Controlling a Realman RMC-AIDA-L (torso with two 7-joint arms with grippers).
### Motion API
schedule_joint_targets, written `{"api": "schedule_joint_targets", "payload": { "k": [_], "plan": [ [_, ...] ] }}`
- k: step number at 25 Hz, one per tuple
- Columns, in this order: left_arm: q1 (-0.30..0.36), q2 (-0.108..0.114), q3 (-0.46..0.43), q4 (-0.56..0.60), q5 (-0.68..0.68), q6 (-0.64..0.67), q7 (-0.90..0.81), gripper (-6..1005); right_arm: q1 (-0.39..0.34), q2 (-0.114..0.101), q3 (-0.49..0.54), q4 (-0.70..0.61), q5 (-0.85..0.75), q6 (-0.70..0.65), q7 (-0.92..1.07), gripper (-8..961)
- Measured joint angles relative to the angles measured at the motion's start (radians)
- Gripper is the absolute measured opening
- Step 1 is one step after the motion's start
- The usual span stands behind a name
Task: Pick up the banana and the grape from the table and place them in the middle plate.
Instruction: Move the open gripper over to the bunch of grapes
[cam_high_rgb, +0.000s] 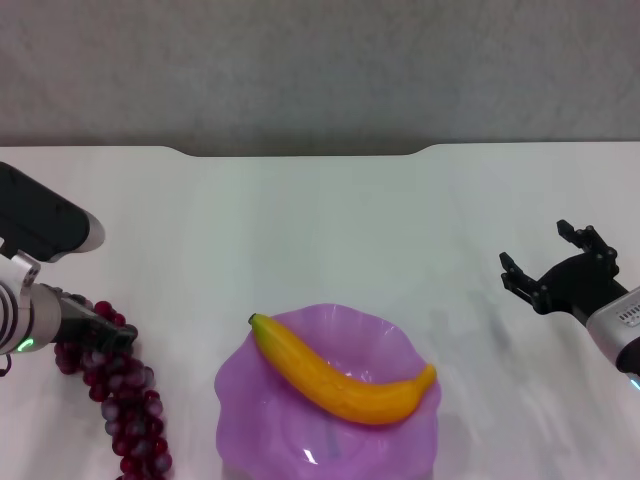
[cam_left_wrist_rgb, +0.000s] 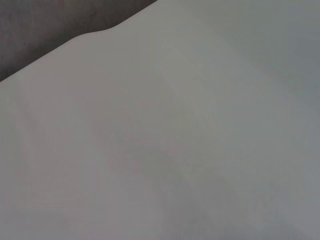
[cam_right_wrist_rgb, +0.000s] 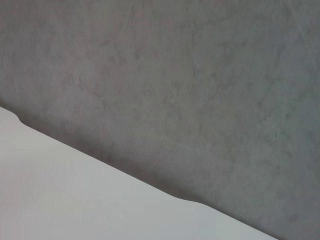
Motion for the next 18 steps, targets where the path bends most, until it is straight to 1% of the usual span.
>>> {"api": "schedule_joint_targets", "payload": {
  "k": [2,7,13,15,18],
  "plan": [
    [0.0,0.0,-0.003,-0.002,0.0,0.003,-0.003,877,0.0,0.0,0.0,0.0,0.0,-0.001,0.0,878],
    [-0.003,0.0,-0.003,-0.005,0.0,0.002,-0.005,768,0.0,0.0,0.0,0.0,0.0,-0.004,0.0,877],
    [-0.014,0.0,0.008,-0.03,0.007,-0.001,0.001,685,0.0,-0.001,0.0,0.0,0.0,-0.004,0.0,877],
    [-0.013,-0.001,0.013,-0.03,0.007,0.0,0.0,464,0.001,-0.001,0.0,0.0,0.0,-0.002,0.0,878],
    [-0.009,-0.001,0.015,-0.024,0.007,0.005,0.0,430,0.001,-0.001,0.0,0.0,0.0,-0.001,0.0,878]
  ]
}}
